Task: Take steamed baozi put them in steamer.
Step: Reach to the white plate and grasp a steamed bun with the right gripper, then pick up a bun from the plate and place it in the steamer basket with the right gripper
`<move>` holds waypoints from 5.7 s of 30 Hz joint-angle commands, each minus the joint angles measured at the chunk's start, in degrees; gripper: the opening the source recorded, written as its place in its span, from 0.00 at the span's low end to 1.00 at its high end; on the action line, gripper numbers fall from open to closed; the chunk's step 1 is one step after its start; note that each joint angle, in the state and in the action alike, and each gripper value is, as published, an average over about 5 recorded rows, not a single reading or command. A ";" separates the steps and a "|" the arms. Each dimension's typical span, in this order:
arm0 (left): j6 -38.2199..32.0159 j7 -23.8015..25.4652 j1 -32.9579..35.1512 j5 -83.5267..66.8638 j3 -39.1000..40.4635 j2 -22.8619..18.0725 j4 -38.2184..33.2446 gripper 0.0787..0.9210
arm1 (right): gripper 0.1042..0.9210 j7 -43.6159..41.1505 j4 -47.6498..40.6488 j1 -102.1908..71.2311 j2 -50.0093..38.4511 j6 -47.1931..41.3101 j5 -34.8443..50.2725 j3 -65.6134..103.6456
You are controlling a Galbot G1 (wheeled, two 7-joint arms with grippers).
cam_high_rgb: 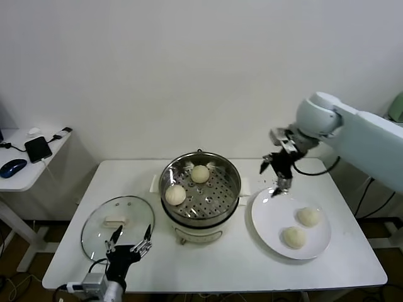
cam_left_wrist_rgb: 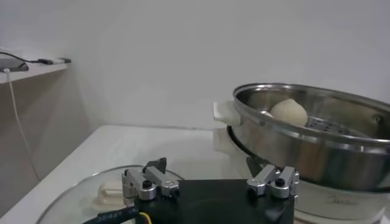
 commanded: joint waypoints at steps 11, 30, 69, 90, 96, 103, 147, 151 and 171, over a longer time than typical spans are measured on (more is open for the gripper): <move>-0.35 -0.18 0.58 0.75 0.06 -0.20 1.47 0.88 | 0.88 0.99 -0.62 -28.66 -3.31 5.49 -15.94 14.39; -0.41 -0.25 0.02 1.19 0.61 -0.49 3.12 0.88 | 0.88 2.55 -11.35 -32.44 2.84 10.38 -23.73 19.49; -0.41 -0.25 -0.22 1.21 0.89 -0.41 3.29 0.88 | 0.67 5.40 -12.10 -36.14 3.28 6.41 -23.28 21.62; -0.50 -0.84 -1.28 2.02 1.63 -0.63 2.37 0.88 | 0.52 1.28 -16.55 9.15 9.41 4.48 0.92 -0.63; -0.59 -0.90 -0.92 1.98 1.25 -0.45 1.66 0.88 | 0.52 -1.90 -21.44 17.04 20.54 6.20 7.27 -5.54; -0.71 -0.92 -0.75 1.79 0.82 -0.17 1.06 0.88 | 0.52 -3.37 -28.19 17.71 30.23 31.37 18.32 -12.58; -0.66 -0.41 -1.15 2.57 2.22 -1.46 0.18 0.88 | 0.52 -1.02 -23.26 4.17 44.06 59.96 -7.38 -17.07; -0.78 -0.45 -0.95 2.74 2.27 -1.43 0.31 0.88 | 0.52 0.47 -23.52 3.70 44.39 59.25 -8.65 -16.78; -0.65 -0.39 -1.10 3.27 2.59 -1.37 1.18 0.88 | 0.88 -4.46 -18.28 8.17 34.39 38.19 -1.70 -7.57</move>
